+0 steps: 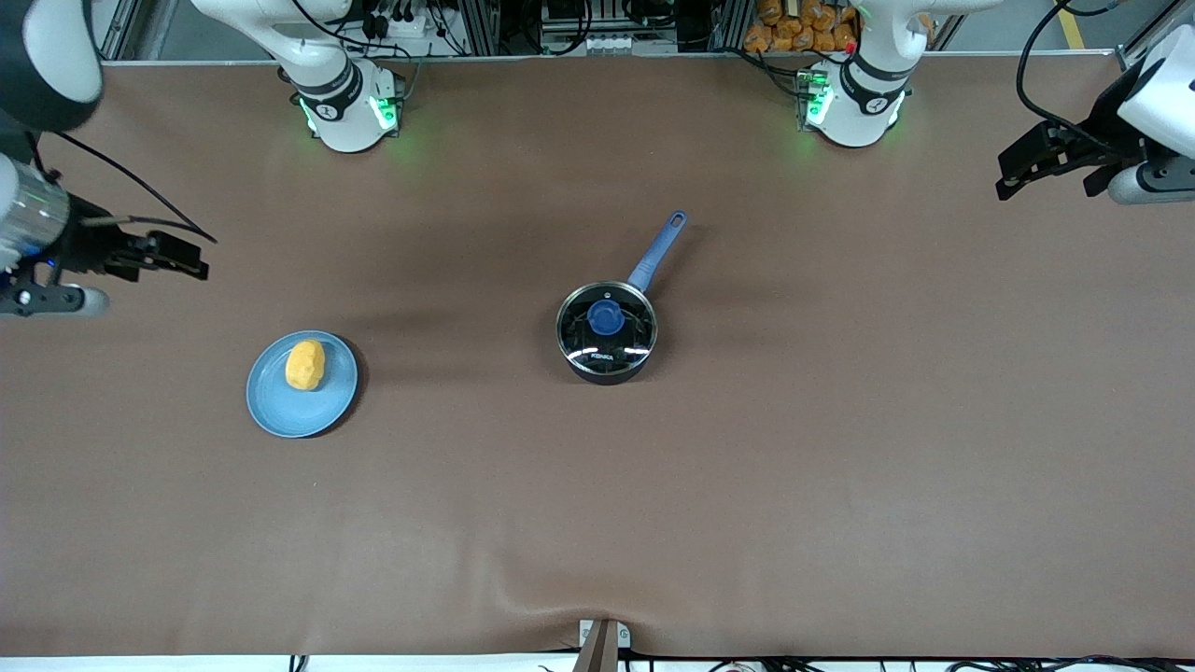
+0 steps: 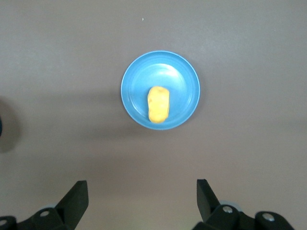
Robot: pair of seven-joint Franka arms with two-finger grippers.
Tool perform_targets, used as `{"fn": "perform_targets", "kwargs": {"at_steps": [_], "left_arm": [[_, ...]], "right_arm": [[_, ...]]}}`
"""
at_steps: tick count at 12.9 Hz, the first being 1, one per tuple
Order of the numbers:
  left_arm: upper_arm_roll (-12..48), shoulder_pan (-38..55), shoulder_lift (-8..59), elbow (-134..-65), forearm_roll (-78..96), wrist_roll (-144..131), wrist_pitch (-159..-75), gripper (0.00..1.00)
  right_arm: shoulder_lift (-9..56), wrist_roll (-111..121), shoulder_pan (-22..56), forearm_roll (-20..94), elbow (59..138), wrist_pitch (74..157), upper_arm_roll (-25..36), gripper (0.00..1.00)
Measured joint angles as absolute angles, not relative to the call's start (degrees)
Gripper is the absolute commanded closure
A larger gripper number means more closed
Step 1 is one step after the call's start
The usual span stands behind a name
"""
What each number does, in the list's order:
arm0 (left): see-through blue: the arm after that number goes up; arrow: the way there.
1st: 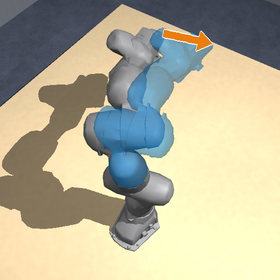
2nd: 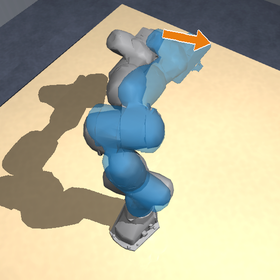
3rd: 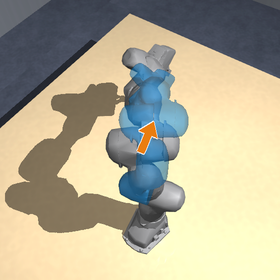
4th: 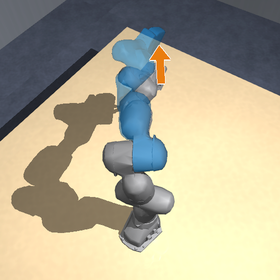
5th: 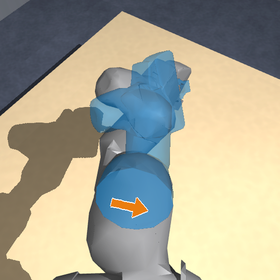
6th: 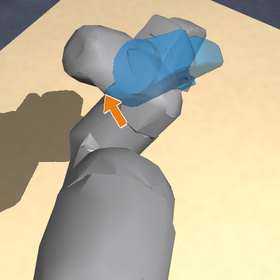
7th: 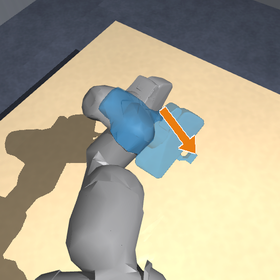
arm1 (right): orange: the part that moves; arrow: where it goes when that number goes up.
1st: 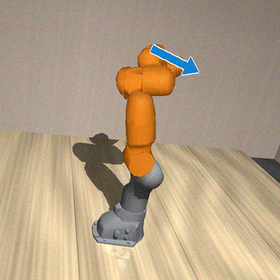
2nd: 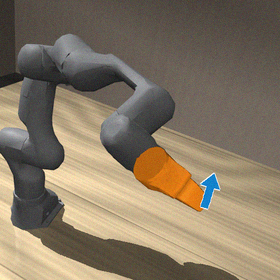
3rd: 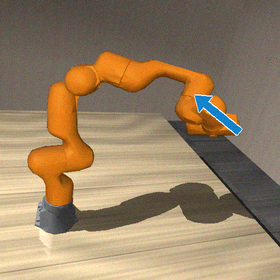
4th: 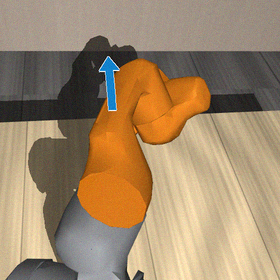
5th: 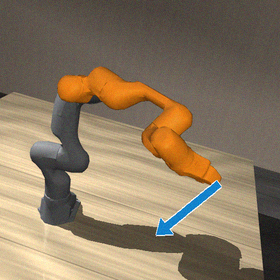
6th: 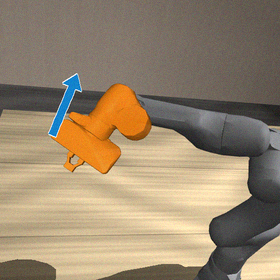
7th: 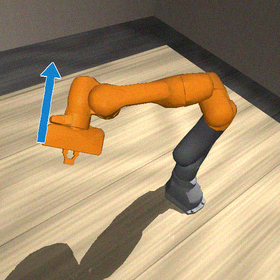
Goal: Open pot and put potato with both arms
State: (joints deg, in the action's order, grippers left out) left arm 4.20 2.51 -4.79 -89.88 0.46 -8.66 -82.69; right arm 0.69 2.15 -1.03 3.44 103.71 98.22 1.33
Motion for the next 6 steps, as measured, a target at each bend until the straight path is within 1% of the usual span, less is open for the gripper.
{"fn": "perform_targets", "kwargs": {"at_steps": [3,6], "left_arm": [[5.78,3.07,-2.27,-89.22,0.46,-8.95,-82.68,0.00],[10.66,3.24,2.42,-86.23,0.46,-12.23,-82.84,0.00]], "right_arm": [[0.91,2.15,-1.01,3.44,111.20,108.59,1.08,0.00],[2.28,2.15,-1.01,3.44,116.53,116.26,0.92,0.00]]}}
